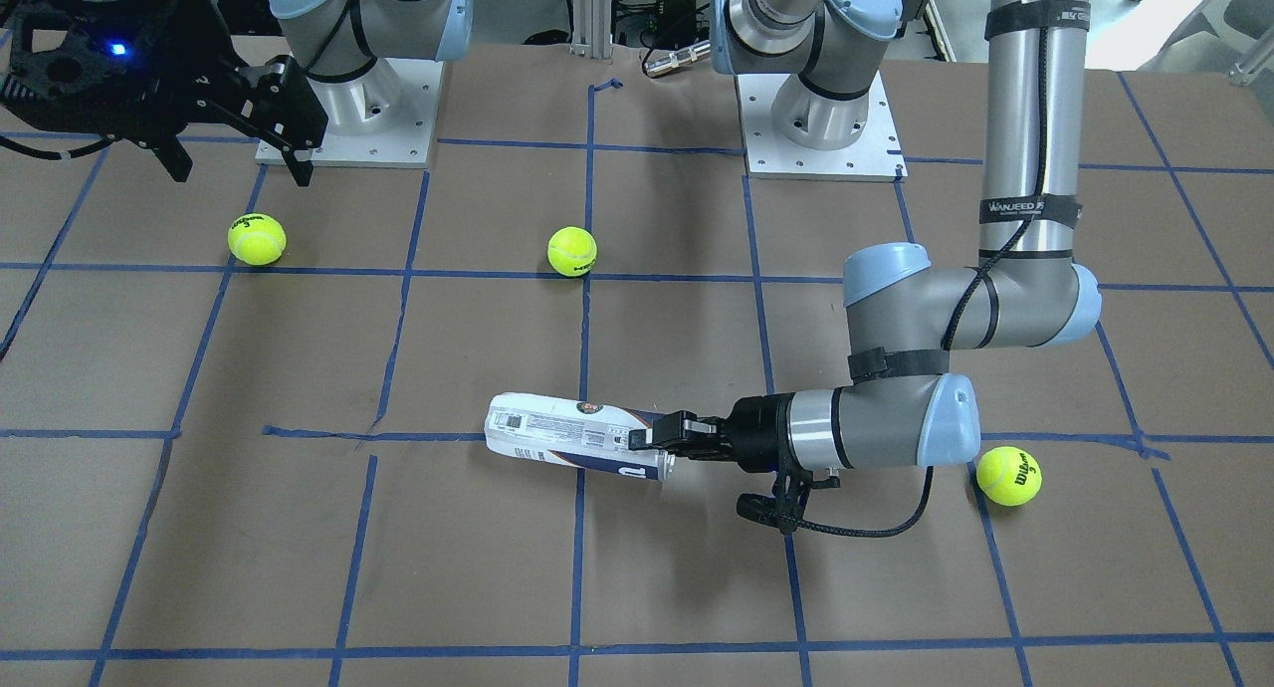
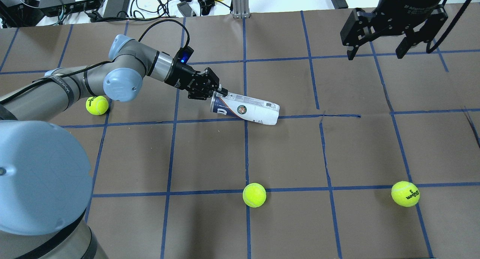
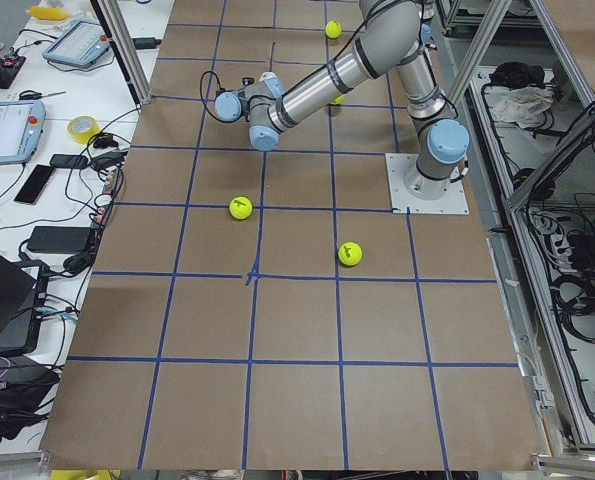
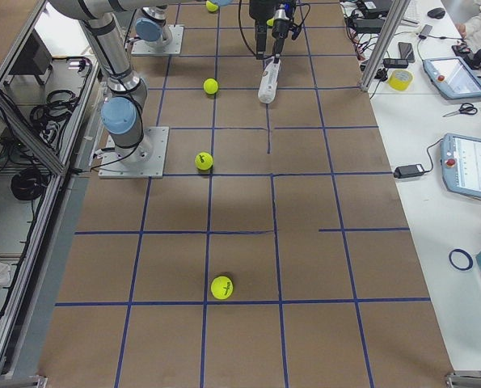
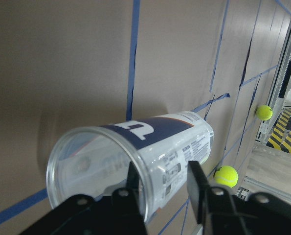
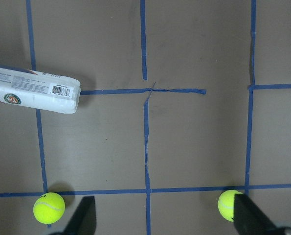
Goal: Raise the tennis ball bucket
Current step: 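Lift the can with the left gripper and swing it upright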
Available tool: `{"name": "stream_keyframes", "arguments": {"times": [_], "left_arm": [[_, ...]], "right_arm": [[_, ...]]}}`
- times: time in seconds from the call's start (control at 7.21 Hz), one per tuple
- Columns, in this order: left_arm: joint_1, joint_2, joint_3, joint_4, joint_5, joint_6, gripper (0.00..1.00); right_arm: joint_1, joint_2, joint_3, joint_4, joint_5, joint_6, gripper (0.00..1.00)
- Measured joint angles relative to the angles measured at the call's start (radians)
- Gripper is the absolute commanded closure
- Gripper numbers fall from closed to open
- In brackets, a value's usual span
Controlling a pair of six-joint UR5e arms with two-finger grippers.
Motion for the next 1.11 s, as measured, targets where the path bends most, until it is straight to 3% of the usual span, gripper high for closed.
{"name": "stream_keyframes", "arguments": {"times": [0.42, 0.55, 0.83, 1.11], "left_arm": [[-0.001, 0.065, 0.026, 0.006, 0.019, -0.111, 1.0], [0.0, 0.102, 0.067, 0.008, 0.077, -0.163, 1.0], [-0.003, 0.154, 0.166, 0.002, 0.275, -0.232, 1.0], [-0.042, 0.184, 0.246, 0.004, 0.546, -0.26, 1.0]], "right_arm": [[0.0, 0.001, 0.0, -0.011, 0.001, 0.001, 0.0], [-0.001, 0.001, 0.0, -0.013, 0.002, 0.001, 0.0], [0.0, 0.001, 0.003, -0.021, 0.008, 0.001, 0.0], [-0.002, 0.001, 0.012, -0.032, 0.01, 0.001, 0.0]]}}
